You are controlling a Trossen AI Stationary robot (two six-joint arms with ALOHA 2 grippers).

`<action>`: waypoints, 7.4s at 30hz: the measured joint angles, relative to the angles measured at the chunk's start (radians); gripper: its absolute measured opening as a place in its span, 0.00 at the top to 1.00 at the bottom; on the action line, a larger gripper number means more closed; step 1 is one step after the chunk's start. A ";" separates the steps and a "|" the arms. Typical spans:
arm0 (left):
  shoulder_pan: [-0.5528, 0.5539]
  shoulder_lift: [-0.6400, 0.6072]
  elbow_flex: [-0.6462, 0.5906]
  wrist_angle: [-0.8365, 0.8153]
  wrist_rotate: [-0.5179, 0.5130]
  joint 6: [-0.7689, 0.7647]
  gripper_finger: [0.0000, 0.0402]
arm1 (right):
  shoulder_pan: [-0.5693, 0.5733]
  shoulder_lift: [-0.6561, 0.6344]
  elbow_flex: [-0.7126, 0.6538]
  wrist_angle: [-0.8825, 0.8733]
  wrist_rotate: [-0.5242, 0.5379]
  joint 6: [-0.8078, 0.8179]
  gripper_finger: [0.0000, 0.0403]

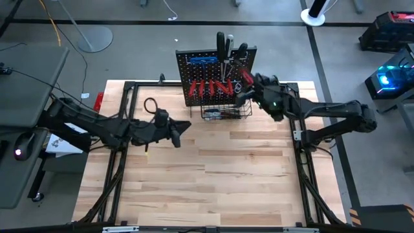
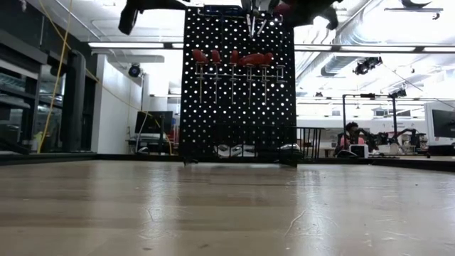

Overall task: Hang tools onto peg board
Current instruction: Hang the red allen wrench on the pegboard, then return to Home Position

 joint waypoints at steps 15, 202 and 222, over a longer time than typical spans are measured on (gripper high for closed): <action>0.009 -0.066 0.000 -0.010 -0.024 0.031 0.91 | -0.084 0.095 0.078 -0.156 -0.097 0.011 1.00; 0.349 -0.402 -0.823 0.609 0.417 0.082 1.00 | 0.072 -1.194 -1.029 0.088 -0.836 -0.292 1.00; 0.333 -0.519 -0.825 0.470 0.411 0.082 1.00 | 0.072 -1.169 -1.030 0.087 -0.836 -0.256 1.00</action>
